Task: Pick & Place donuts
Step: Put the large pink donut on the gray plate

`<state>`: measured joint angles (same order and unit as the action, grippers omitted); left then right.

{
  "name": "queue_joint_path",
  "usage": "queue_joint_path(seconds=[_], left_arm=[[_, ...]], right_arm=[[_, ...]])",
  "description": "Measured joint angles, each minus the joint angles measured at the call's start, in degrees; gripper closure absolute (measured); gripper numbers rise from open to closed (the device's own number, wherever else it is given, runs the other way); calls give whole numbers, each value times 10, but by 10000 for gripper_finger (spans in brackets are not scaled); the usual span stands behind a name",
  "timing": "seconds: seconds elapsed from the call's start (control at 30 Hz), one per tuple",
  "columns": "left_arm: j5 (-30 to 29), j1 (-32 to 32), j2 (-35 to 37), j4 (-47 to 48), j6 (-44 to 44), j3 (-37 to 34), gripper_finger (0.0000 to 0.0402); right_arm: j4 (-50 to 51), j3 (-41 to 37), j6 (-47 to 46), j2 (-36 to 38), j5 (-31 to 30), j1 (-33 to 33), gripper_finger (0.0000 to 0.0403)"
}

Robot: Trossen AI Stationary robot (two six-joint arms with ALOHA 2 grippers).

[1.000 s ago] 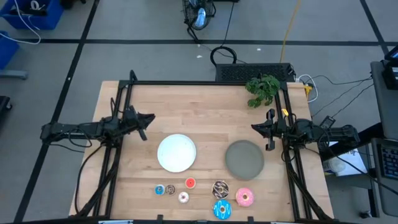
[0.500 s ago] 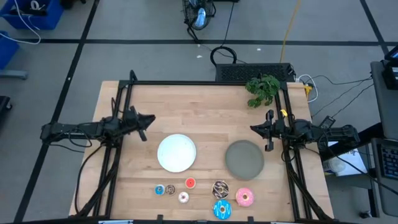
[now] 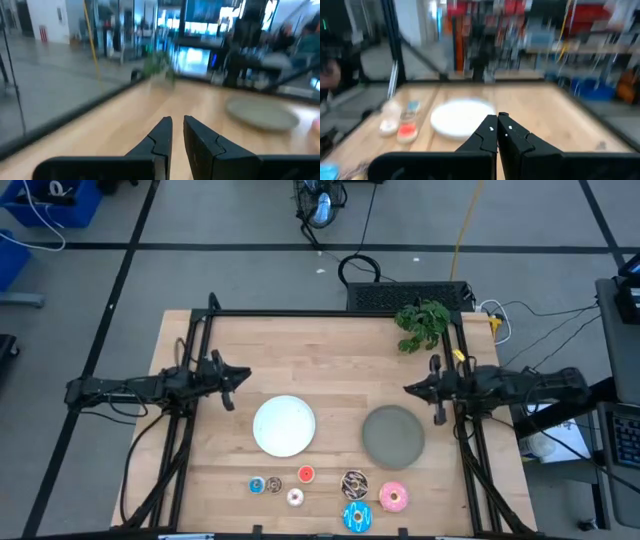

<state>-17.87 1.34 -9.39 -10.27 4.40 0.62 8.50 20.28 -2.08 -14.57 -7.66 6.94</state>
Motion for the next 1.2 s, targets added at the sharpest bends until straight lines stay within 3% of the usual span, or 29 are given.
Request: queue_joint_path(seconds=[0.17, 0.27, 0.43, 0.6, 0.8, 1.0, 1.2], left_arm=[[41, 0, 0, -94, -61, 0, 350], [43, 0, 0, -101, -63, 0, 350], [33, 0, 0, -125, -132, 0, 350], [24, 0, 0, -206, -162, 0, 350], [-26, 0, 0, -185, -136, 0, 350], [26, 0, 0, -135, -112, 0, 350], [23, 0, 0, -158, -87, 0, 350]], right_arm=[[181, 166, -75, -168, 1, 40, 403], [289, 256, -138, -279, 3, 77, 403], [353, 395, -168, -437, 1, 170, 403], [459, 530, -200, -555, -56, 243, 403], [490, 562, -262, -640, -23, 295, 403], [517, 562, -326, -700, -30, 322, 403], [513, 562, -364, -750, -10, 349, 402]])
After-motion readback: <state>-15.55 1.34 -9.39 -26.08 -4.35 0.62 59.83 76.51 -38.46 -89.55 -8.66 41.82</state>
